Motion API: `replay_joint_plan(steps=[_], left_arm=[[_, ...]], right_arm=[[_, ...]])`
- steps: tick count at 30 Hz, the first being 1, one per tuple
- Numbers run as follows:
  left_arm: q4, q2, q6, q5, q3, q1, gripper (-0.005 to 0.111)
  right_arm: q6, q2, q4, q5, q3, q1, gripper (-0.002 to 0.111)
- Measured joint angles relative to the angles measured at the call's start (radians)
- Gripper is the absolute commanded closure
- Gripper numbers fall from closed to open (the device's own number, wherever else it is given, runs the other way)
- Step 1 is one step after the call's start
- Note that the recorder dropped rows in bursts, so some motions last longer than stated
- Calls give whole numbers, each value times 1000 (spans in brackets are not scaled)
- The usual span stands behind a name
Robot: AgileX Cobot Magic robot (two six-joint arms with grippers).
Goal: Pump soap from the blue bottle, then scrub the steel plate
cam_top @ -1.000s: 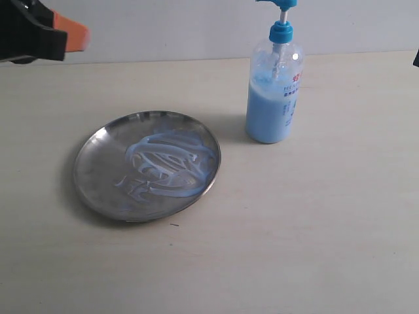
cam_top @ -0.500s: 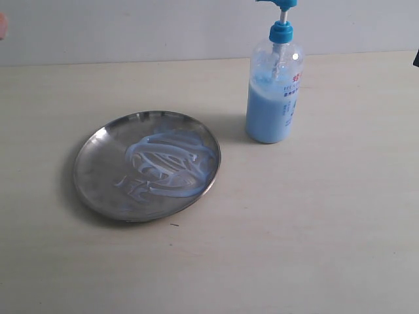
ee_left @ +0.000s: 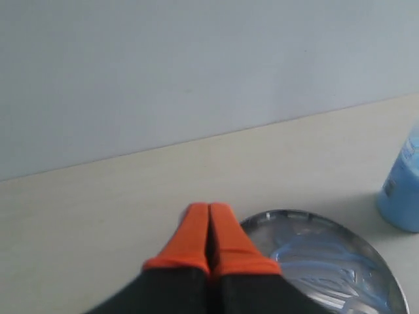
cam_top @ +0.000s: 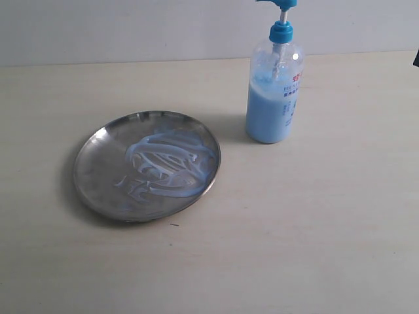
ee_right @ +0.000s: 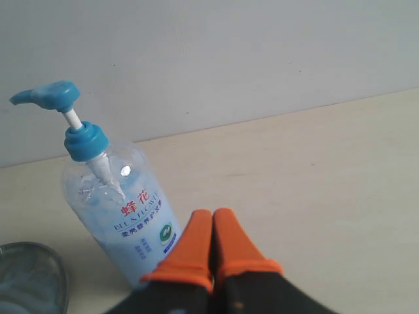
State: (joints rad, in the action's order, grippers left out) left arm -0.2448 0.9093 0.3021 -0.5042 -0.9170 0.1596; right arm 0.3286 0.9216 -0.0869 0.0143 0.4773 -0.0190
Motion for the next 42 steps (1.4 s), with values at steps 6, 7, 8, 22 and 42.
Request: replay_joint_plan(steps=[6, 7, 8, 22, 42], left_arm=[[2, -174, -4, 81, 137, -40, 107], [2, -210, -4, 116, 173, -45, 107], [2, -238, -4, 149, 211, -49, 107], [2, -627, -50, 378, 671, -86, 107], [19, -903, -37, 215, 914, -86, 107]], right_arm=[[0, 0, 0, 0, 0, 0, 108], [0, 0, 0, 0, 0, 0, 108], [0, 0, 0, 0, 0, 0, 108], [0, 0, 0, 0, 0, 0, 108], [0, 0, 0, 0, 0, 0, 108]])
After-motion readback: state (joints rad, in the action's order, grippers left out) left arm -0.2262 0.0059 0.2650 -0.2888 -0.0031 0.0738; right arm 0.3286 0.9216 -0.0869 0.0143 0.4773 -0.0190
